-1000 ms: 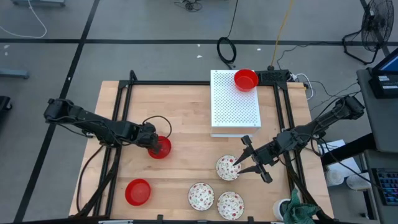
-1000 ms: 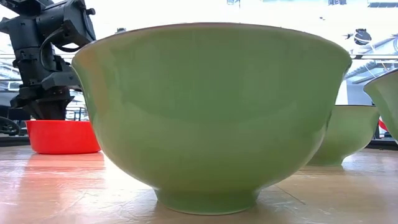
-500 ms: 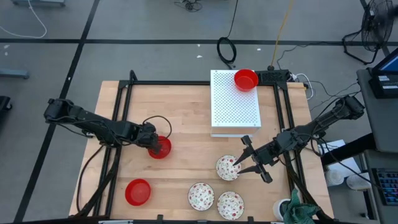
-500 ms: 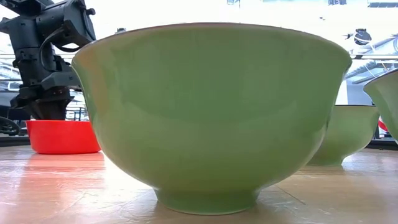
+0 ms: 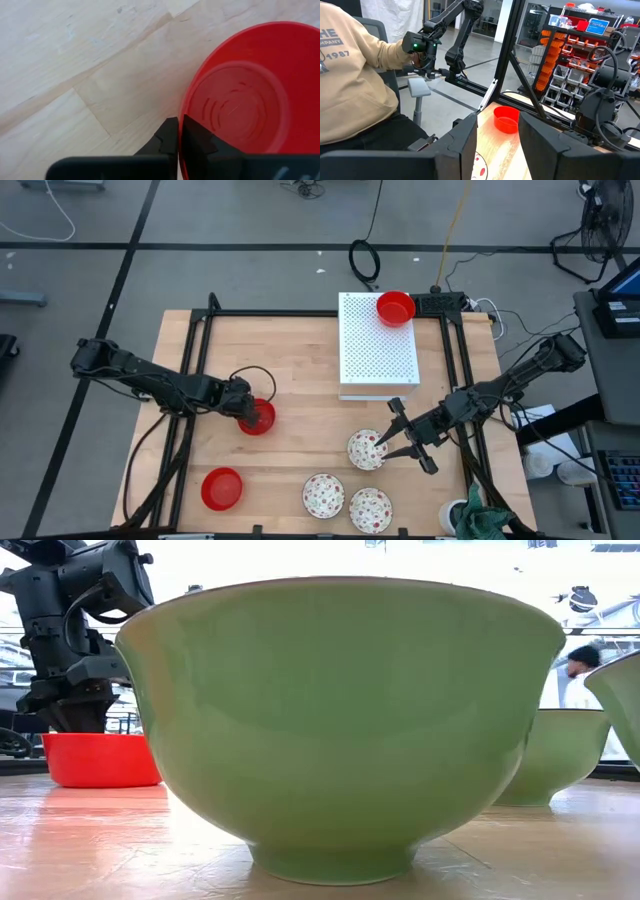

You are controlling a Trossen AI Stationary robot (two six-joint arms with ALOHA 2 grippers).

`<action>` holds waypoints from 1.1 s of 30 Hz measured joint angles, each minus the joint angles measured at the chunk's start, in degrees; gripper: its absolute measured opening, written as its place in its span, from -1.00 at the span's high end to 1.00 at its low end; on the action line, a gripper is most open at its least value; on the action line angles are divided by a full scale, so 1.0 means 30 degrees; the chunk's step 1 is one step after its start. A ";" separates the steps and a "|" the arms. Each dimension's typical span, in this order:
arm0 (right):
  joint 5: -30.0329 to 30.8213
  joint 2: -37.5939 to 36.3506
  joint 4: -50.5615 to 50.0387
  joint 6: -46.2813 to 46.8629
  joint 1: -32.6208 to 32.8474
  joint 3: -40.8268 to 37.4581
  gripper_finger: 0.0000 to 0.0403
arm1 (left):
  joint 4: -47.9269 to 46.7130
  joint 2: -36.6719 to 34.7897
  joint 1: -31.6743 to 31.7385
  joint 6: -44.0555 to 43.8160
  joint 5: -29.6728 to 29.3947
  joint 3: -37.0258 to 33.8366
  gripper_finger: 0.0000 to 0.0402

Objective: Pick & Place Mini bowls
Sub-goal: Stack the top red bowl on the red bowl on the shelf

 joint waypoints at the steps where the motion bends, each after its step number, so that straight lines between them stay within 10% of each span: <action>1: 0.0000 0.0006 -0.0004 0.0000 0.0000 0.0000 0.36 | -0.0038 0.0009 -0.0001 0.0007 0.0002 0.0000 0.90; 33: 0.0000 0.0000 -0.0004 0.0000 0.0002 0.0000 0.36 | -0.0141 0.0015 0.0002 0.0015 0.0002 0.0000 0.86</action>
